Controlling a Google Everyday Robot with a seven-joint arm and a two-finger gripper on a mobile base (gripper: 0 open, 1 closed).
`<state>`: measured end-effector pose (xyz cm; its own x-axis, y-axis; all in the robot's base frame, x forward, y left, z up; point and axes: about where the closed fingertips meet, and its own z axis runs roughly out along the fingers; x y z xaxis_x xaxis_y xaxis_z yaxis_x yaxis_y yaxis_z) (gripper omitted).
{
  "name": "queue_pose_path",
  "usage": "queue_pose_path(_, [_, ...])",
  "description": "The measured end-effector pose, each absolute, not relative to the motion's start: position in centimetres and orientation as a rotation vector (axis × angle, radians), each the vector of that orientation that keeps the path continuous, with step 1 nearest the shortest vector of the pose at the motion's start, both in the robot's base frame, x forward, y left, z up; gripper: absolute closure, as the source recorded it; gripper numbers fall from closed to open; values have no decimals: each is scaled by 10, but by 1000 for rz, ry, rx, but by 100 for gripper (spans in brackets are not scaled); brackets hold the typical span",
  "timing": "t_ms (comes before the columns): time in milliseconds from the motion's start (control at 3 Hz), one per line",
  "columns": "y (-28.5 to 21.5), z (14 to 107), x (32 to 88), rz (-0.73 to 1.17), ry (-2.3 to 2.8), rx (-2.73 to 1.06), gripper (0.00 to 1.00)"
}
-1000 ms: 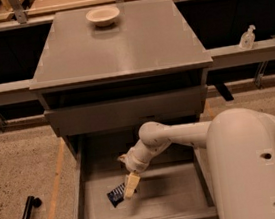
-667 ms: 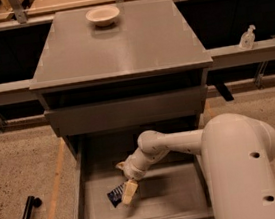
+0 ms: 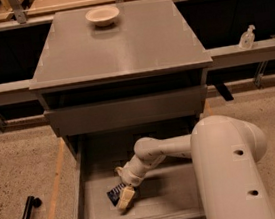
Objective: Pick rxbar blueberry from middle drawer and place on counter
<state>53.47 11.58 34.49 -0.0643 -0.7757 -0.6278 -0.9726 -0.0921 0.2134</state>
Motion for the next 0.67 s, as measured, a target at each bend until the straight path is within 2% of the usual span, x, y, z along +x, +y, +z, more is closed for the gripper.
queue_pose_path(667, [116,353,535,915,1880,-1911,64])
